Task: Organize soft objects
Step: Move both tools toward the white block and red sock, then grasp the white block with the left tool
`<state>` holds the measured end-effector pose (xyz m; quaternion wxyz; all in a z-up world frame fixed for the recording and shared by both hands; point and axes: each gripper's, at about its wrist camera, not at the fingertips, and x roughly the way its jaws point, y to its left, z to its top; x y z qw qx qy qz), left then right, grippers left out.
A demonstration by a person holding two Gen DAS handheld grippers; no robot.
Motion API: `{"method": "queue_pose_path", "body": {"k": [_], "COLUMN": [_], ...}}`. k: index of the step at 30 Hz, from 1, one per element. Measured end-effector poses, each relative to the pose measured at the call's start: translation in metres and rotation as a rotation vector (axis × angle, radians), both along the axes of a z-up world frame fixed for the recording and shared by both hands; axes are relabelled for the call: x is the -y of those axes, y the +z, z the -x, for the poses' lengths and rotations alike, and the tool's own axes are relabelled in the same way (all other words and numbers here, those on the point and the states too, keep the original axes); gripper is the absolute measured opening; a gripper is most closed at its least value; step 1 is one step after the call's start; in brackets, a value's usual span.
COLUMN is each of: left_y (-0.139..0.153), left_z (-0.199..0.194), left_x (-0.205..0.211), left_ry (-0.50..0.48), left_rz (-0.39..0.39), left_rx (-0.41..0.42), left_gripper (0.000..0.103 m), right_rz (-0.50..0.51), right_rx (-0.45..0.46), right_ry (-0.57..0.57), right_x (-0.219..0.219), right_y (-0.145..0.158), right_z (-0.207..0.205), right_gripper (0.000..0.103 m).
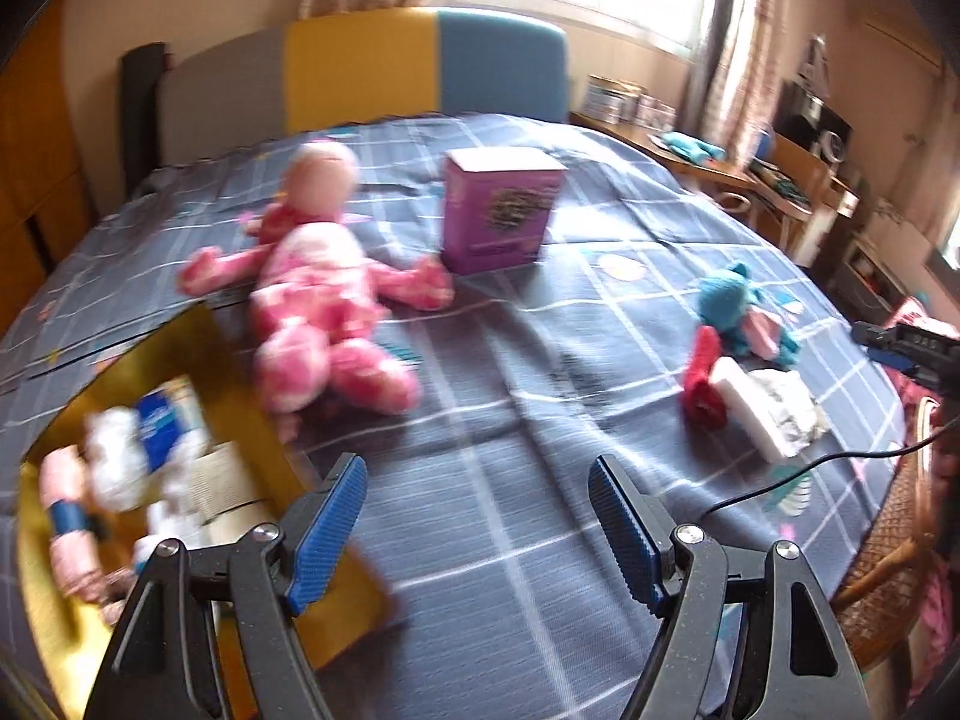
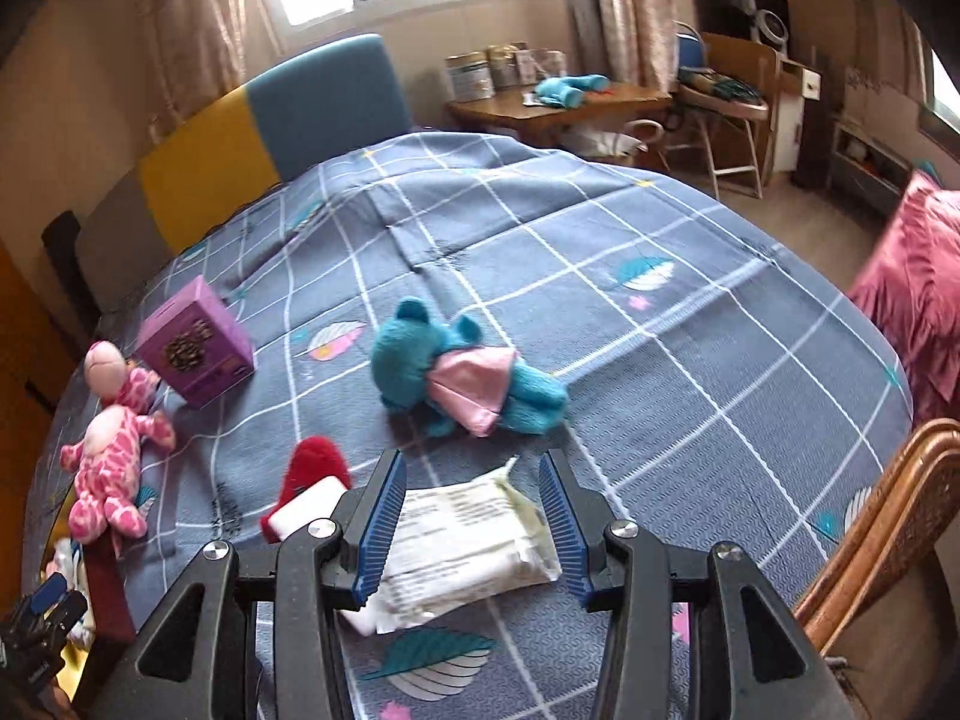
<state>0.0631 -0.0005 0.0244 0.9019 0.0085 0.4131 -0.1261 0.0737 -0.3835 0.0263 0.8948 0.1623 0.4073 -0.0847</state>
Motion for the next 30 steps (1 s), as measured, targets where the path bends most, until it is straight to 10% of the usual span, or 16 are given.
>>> {"method": "queue_pose_path", "body": {"k": [16,30], "left_y": [-0.036,-0.073], "left_z": [-0.046,-0.065], "left_x": [0.123,0.178], "left_ry": [-0.276,-0.325], "left_rz": [0.160,0.307], "left_rx": [-0.213,-0.380], "left_gripper": [0.046,0.045], "right_rz": [-0.242,-0.246], "right_rx": [-0.014,-0.022], "right_ry": [-0.004,0.040], "right_x": [0.022,0.016], "right_y": [-0.024,-0.025], "right_z": [0.006,0.003], "right_gripper": [0.046,0.047]}}
